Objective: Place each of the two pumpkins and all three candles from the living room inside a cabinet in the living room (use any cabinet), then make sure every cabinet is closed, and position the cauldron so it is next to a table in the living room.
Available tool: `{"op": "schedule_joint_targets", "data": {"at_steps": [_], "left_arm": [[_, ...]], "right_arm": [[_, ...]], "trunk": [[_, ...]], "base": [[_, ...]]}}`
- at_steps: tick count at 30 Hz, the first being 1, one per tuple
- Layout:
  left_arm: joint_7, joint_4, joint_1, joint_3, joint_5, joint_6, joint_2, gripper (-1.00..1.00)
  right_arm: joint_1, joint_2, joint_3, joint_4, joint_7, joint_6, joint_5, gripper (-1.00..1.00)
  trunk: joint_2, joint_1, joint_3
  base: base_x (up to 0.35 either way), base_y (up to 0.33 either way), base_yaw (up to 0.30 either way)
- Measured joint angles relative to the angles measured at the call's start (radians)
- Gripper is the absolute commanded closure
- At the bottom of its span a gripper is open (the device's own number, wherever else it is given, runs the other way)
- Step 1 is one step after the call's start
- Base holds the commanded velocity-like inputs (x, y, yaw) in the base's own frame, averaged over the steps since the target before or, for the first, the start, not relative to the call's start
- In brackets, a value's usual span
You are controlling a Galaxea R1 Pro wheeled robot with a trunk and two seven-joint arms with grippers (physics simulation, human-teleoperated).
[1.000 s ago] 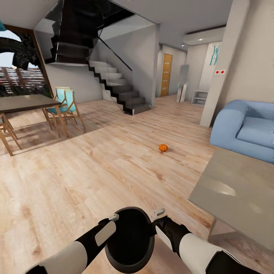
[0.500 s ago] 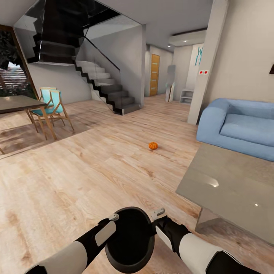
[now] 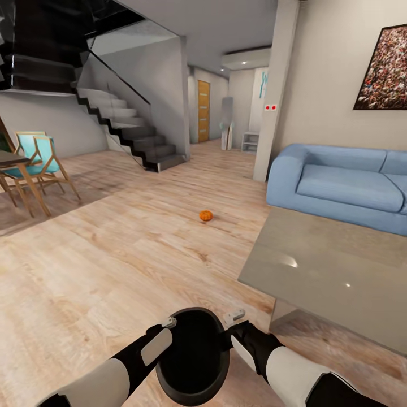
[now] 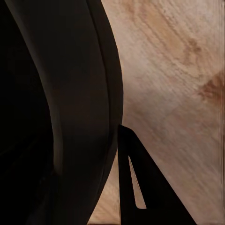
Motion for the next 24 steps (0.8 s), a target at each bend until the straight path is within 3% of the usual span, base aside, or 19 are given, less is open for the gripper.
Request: {"op": "schedule_joint_targets", "data": {"at_steps": [11, 24], "left_arm": [[0.000, -0.001, 0.000, 0.000, 0.000, 0.000, 0.000, 1.00], [0.001, -0.001, 0.000, 0.000, 0.000, 0.000, 0.000, 1.00]], "right_arm": [[0.000, 0.000, -0.002, 0.000, 0.000, -0.001, 0.002, 1.00], [0.000, 0.000, -0.002, 0.000, 0.000, -0.001, 0.002, 1.00]], "trunk": [[0.000, 0.000, 0.000], [0.000, 0.000, 0.008]], "base": [[0.000, 0.000, -0.079], [0.000, 0.000, -0.255]]}}
